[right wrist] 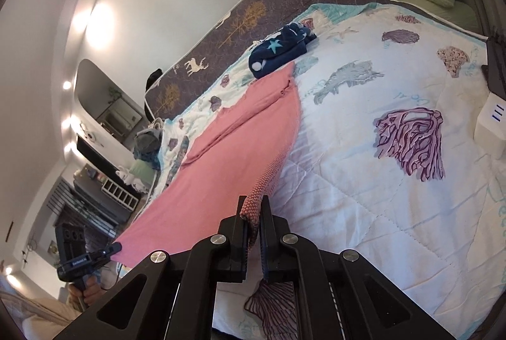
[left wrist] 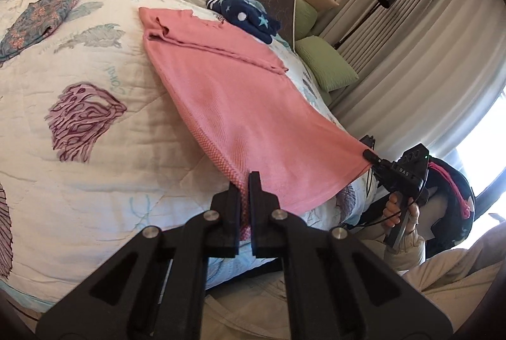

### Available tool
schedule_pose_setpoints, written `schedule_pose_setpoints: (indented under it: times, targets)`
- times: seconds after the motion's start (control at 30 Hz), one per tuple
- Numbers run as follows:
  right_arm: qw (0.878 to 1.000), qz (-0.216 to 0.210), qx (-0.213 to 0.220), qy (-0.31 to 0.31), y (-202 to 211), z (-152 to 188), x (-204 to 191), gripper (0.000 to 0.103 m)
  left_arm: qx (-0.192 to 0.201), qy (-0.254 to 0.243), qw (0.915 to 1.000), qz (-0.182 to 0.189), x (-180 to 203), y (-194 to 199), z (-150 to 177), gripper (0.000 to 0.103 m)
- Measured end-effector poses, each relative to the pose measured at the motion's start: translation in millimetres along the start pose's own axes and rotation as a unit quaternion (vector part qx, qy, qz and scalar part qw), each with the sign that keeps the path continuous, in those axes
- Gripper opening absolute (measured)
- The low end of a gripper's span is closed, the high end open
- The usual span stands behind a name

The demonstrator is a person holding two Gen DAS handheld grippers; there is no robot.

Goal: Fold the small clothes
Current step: 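Grasp the hem with the left gripper while the right gripper grasps it, lift toward the collar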

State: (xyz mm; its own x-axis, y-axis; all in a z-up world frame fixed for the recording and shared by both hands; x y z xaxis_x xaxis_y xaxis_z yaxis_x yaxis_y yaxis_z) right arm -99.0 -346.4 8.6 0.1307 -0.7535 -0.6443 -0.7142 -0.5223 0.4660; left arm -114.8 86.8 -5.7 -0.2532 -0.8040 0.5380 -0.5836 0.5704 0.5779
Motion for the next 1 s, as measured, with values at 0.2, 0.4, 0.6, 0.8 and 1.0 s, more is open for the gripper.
schedule_pose_setpoints:
  times: [0.2,0.4,0.6,0.8,1.0]
  targets:
    - [1.0,-0.005,0.003,0.003,-0.7,-6.2,-7.8,0.005,-0.004,-0.007,1.0,0.004,1.1,-4.0,-2.8,0.005]
    - [0.999,-0.028,0.023,0.006,-6.6,-33.0,-18.4,0.005,0.034,-0.022,0.9992,-0.002,5.3,0.5,-31.9,0.005]
    - [0.998,-0.037,0.043,0.028,-20.3,-68.3,-33.0,0.005,0.068,-0.041,0.9966,-0.022,6.4,0.0,-66.7,0.005]
    - [0.996,-0.044,0.056,0.051,-44.9,-105.5,-49.6,0.005,0.08,-0.058,0.994,-0.045,0.0,-13.7,-99.5,0.005]
    - [0.995,-0.041,0.066,0.069,-78.9,-140.2,-60.6,0.005,0.089,-0.064,0.9922,-0.058,-8.9,-26.2,-136.7,0.005]
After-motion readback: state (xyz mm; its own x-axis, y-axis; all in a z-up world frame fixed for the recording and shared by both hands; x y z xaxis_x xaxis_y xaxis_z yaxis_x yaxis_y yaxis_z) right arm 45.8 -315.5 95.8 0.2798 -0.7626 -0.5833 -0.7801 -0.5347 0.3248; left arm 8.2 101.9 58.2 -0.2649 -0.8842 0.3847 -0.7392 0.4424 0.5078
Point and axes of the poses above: each gripper's, at about its wrist camera, not at the fingertips, and y roughly against the way its jaws point, x to its right, z to its underside, the point moved 2 cm from there along -y, roughly the way its jaws point, and after that the axes turned 3 degrees about x, right-handed, at the moved point
